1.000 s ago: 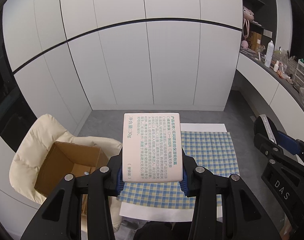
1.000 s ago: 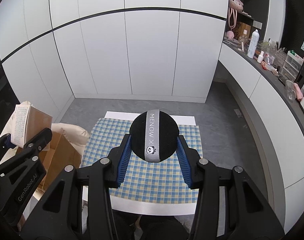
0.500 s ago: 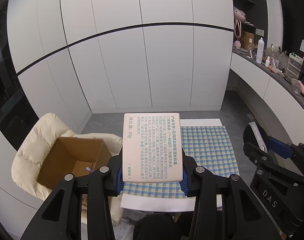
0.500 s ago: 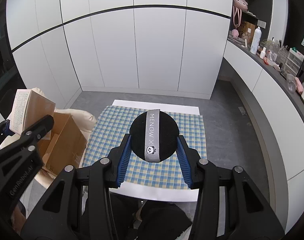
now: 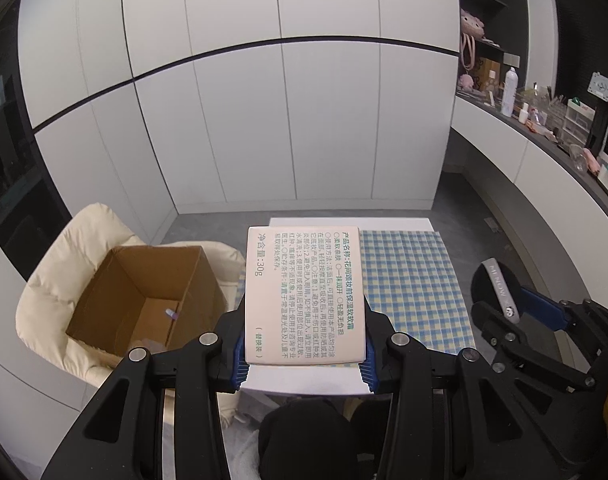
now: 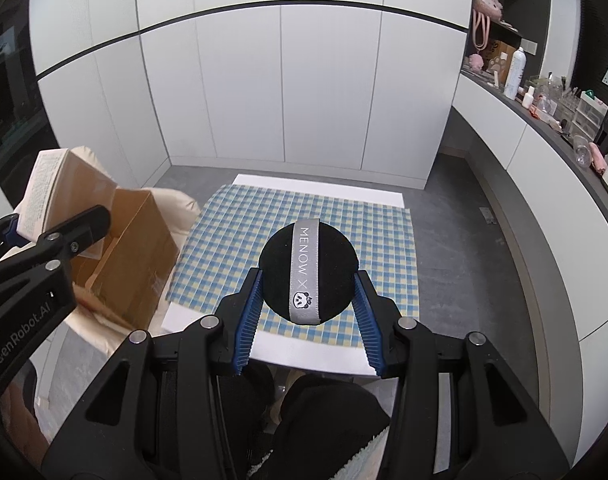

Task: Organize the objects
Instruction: 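Carry the cube box with the left gripper while the right gripper carries the speaker toward the box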

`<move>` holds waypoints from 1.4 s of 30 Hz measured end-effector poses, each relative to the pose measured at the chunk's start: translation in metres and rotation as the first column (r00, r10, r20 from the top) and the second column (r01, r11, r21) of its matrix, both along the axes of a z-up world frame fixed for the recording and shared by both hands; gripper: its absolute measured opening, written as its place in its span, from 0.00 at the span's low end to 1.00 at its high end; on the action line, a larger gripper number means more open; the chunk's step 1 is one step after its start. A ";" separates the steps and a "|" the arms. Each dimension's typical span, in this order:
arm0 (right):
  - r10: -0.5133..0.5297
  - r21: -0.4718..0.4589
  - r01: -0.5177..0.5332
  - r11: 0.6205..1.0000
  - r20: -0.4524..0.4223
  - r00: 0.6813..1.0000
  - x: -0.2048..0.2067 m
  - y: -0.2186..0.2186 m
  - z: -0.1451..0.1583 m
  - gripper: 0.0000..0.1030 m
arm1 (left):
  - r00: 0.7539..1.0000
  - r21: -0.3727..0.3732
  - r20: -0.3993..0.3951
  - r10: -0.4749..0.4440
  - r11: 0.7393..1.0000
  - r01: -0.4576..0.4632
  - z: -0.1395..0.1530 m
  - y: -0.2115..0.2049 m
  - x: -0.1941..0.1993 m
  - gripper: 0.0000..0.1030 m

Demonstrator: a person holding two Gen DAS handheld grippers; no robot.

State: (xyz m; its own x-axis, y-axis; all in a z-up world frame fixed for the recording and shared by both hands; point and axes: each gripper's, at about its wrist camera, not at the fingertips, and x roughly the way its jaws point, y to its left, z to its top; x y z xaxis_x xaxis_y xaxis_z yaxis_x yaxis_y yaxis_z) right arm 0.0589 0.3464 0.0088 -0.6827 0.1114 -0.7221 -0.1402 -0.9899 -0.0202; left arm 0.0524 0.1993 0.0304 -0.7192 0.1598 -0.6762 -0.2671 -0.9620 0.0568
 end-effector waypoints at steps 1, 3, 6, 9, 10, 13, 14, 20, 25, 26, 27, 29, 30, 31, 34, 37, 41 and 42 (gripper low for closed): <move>0.005 -0.001 -0.005 1.000 0.002 1.000 0.003 -0.002 -0.002 0.45 | 1.000 0.004 0.006 -0.008 1.000 0.008 -0.002 0.000 0.002 0.42; 0.012 -0.004 -0.012 1.000 0.003 1.000 0.010 -0.004 -0.006 0.45 | 1.000 0.004 0.019 -0.014 1.000 0.013 -0.009 -0.002 0.008 0.42; 0.009 -0.017 -0.009 1.000 -0.005 1.000 0.022 -0.003 -0.011 0.45 | 0.999 0.004 0.030 -0.021 1.000 0.021 -0.017 -0.005 0.017 0.42; 0.001 -0.038 -0.001 0.999 -0.016 1.000 0.035 -0.001 -0.016 0.46 | 0.999 0.007 0.038 -0.029 1.000 0.029 -0.024 -0.009 0.028 0.42; 0.000 -0.042 0.000 0.999 -0.019 1.000 0.039 -0.001 -0.017 0.45 | 0.999 0.005 0.035 -0.031 0.999 0.031 -0.026 -0.009 0.031 0.42; -0.010 -0.043 0.009 0.999 -0.018 1.000 0.048 0.002 -0.021 0.45 | 0.999 -0.018 0.012 -0.030 0.999 0.030 -0.030 -0.012 0.043 0.42; -0.014 -0.045 0.013 0.999 -0.016 1.000 0.053 0.004 -0.023 0.45 | 0.999 -0.024 0.004 -0.033 0.999 0.033 -0.031 -0.013 0.048 0.42; -0.029 -0.057 0.029 0.998 0.001 1.000 0.072 0.009 -0.033 0.45 | 0.999 -0.031 -0.003 -0.054 0.998 0.053 -0.039 -0.017 0.069 0.42; -0.045 -0.046 0.045 0.998 0.005 0.999 0.087 0.010 -0.037 0.46 | 0.999 -0.045 0.000 -0.045 0.998 0.045 -0.050 -0.025 0.083 0.42; -0.044 -0.046 0.045 0.998 0.004 0.999 0.090 0.009 -0.038 0.46 | 0.999 -0.049 0.004 -0.039 0.998 0.039 -0.053 -0.027 0.085 0.42; -0.043 -0.046 0.043 0.998 0.004 0.999 0.093 0.009 -0.039 0.46 | 0.999 -0.054 0.009 -0.035 0.998 0.035 -0.057 -0.028 0.087 0.42; -0.036 -0.040 0.037 0.999 0.009 0.999 0.096 0.007 -0.040 0.46 | 0.999 -0.057 0.015 -0.029 0.998 0.030 -0.063 -0.030 0.090 0.42; -0.032 -0.036 0.033 0.999 0.013 0.999 0.097 0.005 -0.041 0.46 | 0.999 -0.057 0.019 -0.029 0.998 0.030 -0.065 -0.031 0.092 0.42; -0.027 -0.031 0.028 0.999 0.017 0.999 0.098 0.004 -0.042 0.46 | 0.999 -0.054 0.025 -0.027 0.998 0.029 -0.067 -0.032 0.093 0.42; -0.019 -0.016 0.020 1.000 0.022 1.000 0.098 0.000 -0.043 0.46 | 0.999 -0.048 0.040 -0.027 0.998 0.029 -0.069 -0.035 0.091 0.42; -0.024 -0.014 0.024 1.000 0.022 0.999 0.097 -0.001 -0.043 0.45 | 0.999 -0.053 0.035 -0.020 0.998 0.022 -0.067 -0.035 0.087 0.42; -0.032 -0.015 0.033 0.999 0.026 0.999 0.094 0.000 -0.043 0.46 | 1.000 -0.053 0.028 -0.010 0.999 0.012 -0.067 -0.036 0.082 0.42; -0.033 -0.015 0.033 0.999 0.029 0.999 0.092 0.000 -0.044 0.45 | 1.000 -0.052 0.028 -0.007 0.999 0.008 -0.068 -0.038 0.081 0.42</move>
State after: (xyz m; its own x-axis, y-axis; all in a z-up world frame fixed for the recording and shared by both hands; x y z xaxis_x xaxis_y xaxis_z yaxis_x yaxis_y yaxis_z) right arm 0.1512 0.3469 -0.0352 -0.6580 0.1222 -0.7430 -0.1725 -0.9850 -0.0092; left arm 0.1330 0.1617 -0.0373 -0.6989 0.1293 -0.7034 -0.2765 -0.9559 0.0991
